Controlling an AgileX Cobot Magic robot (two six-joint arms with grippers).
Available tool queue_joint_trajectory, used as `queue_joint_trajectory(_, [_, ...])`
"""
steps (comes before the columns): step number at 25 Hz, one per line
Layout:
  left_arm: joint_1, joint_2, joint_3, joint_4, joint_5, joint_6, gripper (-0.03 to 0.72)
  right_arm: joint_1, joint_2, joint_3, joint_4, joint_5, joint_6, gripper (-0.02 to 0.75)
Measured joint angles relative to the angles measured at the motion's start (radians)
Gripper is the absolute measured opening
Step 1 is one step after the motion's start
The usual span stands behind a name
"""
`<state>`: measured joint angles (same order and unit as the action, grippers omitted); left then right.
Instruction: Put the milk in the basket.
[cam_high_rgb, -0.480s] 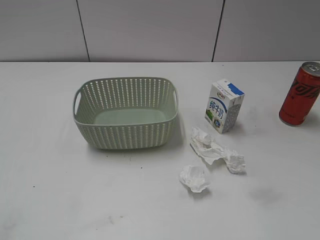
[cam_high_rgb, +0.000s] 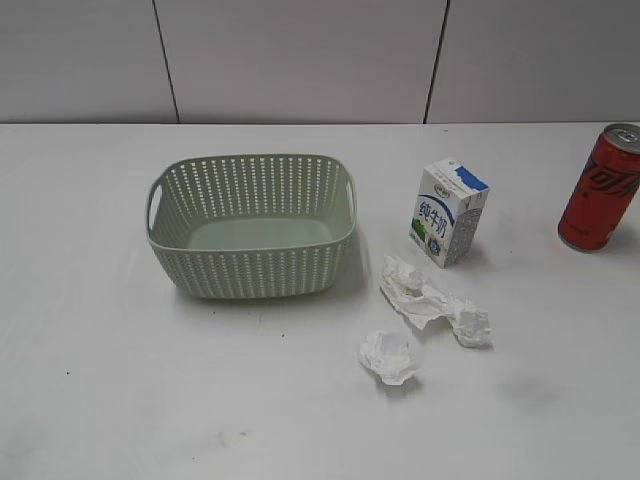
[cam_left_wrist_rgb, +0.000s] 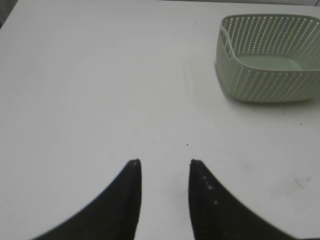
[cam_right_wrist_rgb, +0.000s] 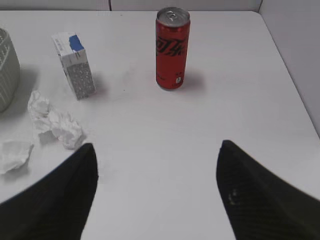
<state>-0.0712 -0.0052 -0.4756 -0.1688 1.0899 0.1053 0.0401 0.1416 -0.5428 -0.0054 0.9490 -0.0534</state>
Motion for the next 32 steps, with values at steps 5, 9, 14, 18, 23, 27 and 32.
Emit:
queue_joint_trajectory(5, [0.000,0.000,0.000,0.000,0.000,0.000,0.235,0.000,0.315,-0.083,0.005,-0.123,-0.009,0.589])
queue_joint_trajectory(9, [0.000,0.000,0.000,0.000,0.000,0.000,0.235,0.000,0.581,-0.176,0.005,-0.142,-0.039,0.589])
queue_joint_trajectory(14, [0.000,0.000,0.000,0.000,0.000,0.000,0.235,0.000,0.881,-0.339,0.071,-0.144,-0.115,0.589])
queue_joint_trajectory(18, [0.000,0.000,0.000,0.000,0.000,0.000,0.235,0.000,1.093,-0.488,0.147,-0.133,-0.162,0.589])
queue_joint_trajectory(23, [0.000,0.000,0.000,0.000,0.000,0.000,0.235,0.017,1.301,-0.656,0.207,-0.078,-0.218,0.588])
queue_joint_trajectory(27, [0.000,0.000,0.000,0.000,0.000,0.000,0.235,0.080,1.434,-0.761,0.210,-0.066,-0.225,0.588])
queue_joint_trajectory(32, [0.000,0.000,0.000,0.000,0.000,0.000,0.235,0.202,1.587,-0.883,0.171,-0.065,-0.224,0.599])
